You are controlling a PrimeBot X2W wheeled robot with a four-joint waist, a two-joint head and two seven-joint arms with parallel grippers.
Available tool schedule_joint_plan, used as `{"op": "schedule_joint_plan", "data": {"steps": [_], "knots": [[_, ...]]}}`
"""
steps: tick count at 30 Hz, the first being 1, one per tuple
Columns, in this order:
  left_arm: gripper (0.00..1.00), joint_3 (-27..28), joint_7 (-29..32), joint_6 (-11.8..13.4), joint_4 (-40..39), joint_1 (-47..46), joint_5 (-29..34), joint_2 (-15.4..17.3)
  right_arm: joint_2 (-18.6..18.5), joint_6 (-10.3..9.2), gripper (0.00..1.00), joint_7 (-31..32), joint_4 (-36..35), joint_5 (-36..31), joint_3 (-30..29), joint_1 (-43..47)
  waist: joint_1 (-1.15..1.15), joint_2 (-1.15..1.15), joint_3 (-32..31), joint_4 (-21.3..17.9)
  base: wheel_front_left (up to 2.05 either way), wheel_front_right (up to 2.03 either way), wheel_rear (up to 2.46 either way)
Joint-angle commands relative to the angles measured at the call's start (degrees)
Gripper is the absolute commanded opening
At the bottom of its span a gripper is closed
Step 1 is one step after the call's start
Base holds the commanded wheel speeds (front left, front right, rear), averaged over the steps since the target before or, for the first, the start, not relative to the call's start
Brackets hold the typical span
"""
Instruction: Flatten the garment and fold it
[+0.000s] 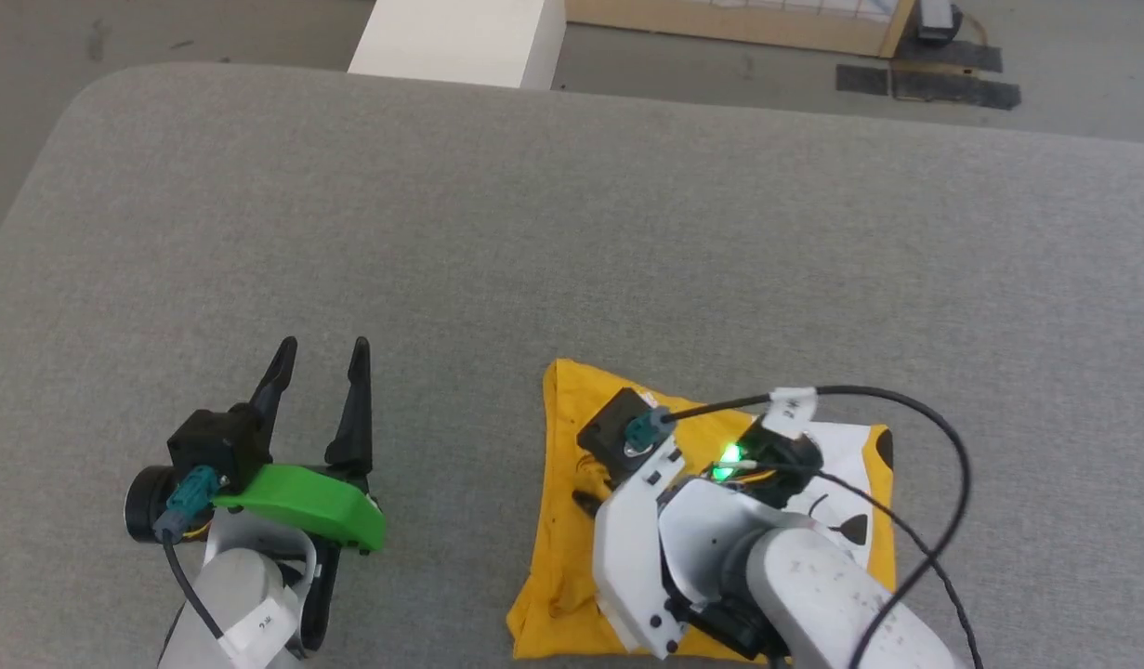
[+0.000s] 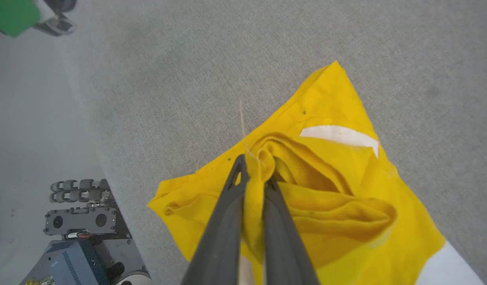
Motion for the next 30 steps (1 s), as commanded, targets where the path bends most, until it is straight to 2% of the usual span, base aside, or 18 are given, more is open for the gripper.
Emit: {"op": "schedule_joint_plan", "data": {"steps": [1,2,3,4,5,10,16,20,23,27,30], "knots": [[1.0,0.1,-0.3,-0.3,0.2,-1.2,0.8,-0.4,0.0,-0.09,0.0,-0.6,1.9,1.3,1.0,-1.5,0.0,0.0,0.7,0.5,0.0,0.0,0.0],[1.0,0.2,-0.3,-0.3,0.2,-1.3,0.8,-0.4,0.0,-0.09,0.0,-0.8,3.1,1.9,1.4,-2.0,0.0,0.0,0.8,0.5,0.0,0.0,0.0],[1.0,0.3,-0.3,-0.4,0.3,-1.3,0.8,-0.5,0.0,-0.09,0.25,-1.2,4.4,2.8,1.9,-2.6,0.0,0.0,0.9,0.5,0.0,0.0,0.0],[1.0,0.4,-0.3,-0.4,0.4,-1.3,0.9,-0.5,0.0,-0.09,0.73,-1.5,5.3,3.5,2.4,-3.0,0.0,0.0,1.0,0.5,0.0,0.0,0.0],[1.0,0.4,-0.3,-0.5,0.5,-1.3,0.9,-0.6,0.0,-0.09,1.0,-1.8,6.2,4.6,3.0,-3.4,0.0,0.0,1.0,0.5,0.0,0.0,0.0],[1.0,0.8,-0.3,-0.6,1.0,-1.2,1.2,-0.8,0.0,-0.09,1.0,-6.3,5.9,8.6,4.8,-5.2,0.0,0.0,0.5,-0.3,0.0,0.0,0.0],[1.0,1.5,-0.3,-0.7,1.1,-0.7,1.5,-0.6,0.0,-0.09,1.0,-23.1,-1.1,11.3,-0.2,-4.4,0.0,0.0,-1.0,-1.8,0.0,0.0,0.0],[1.0,2.1,-0.3,-0.7,0.9,0.1,1.7,-0.3,0.0,-0.09,1.0,-34.3,-6.3,11.6,-7.7,-0.2,0.0,0.0,-2.3,-2.9,0.0,0.0,0.0],[1.0,2.6,-0.3,-0.7,0.5,1.0,1.8,-0.1,0.0,-0.09,1.0,-40.5,-9.1,11.3,-16.2,5.7,0.0,0.0,-3.3,-3.8,0.0,0.0,0.0],[1.0,3.2,-0.3,-0.6,-0.1,2.0,1.9,0.0,0.0,-0.09,1.0,-43.8,-10.1,12.1,-27.1,14.4,0.0,0.0,-3.9,-4.5,0.0,0.0,0.0],[1.0,3.5,-0.3,-0.6,-0.6,2.4,2.0,0.1,0.0,-0.09,1.0,-42.5,-8.0,14.1,-32.5,19.5,0.0,0.0,-3.9,-5.0,0.0,0.0,0.0]]}}
